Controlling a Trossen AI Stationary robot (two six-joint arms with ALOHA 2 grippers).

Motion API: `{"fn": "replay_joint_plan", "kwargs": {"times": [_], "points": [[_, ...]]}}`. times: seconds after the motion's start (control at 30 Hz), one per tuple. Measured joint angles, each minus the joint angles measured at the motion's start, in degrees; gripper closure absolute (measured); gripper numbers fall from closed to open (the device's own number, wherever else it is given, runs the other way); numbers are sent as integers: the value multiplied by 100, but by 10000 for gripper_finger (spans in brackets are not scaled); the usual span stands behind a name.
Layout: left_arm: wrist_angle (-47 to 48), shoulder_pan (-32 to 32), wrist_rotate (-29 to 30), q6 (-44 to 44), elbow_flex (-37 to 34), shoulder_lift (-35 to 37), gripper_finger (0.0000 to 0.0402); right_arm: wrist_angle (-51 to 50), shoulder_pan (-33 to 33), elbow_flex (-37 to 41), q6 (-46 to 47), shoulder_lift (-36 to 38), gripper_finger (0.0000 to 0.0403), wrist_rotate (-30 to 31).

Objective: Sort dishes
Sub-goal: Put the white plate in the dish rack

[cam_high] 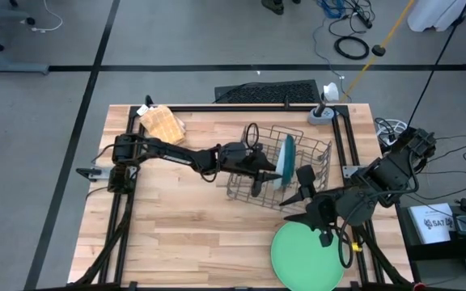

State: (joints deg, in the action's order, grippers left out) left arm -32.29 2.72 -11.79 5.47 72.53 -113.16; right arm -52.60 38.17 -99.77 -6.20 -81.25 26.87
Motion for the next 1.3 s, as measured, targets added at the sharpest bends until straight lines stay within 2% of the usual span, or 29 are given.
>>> {"fn": "replay_joint_plan", "kwargs": {"times": [0.13,0.43,0.57,0.97,1.17,1.3], "points": [[-37,7,-14,-1,0,0,280,2,78,0,20,0,248,7],[-42,4,-42,2,0,0,160,0,136,0,107,0,248,9],[-42,4,-7,-29,0,0,132,0,136,0,107,0,248,7],[-25,83,175,-41,22,0,127,-132,134,0,265,0,248,9],[65,81,175,-151,248,0,127,-251,134,0,426,0,248,9],[455,85,173,-288,513,0,127,-258,134,0,426,0,248,9]]}}
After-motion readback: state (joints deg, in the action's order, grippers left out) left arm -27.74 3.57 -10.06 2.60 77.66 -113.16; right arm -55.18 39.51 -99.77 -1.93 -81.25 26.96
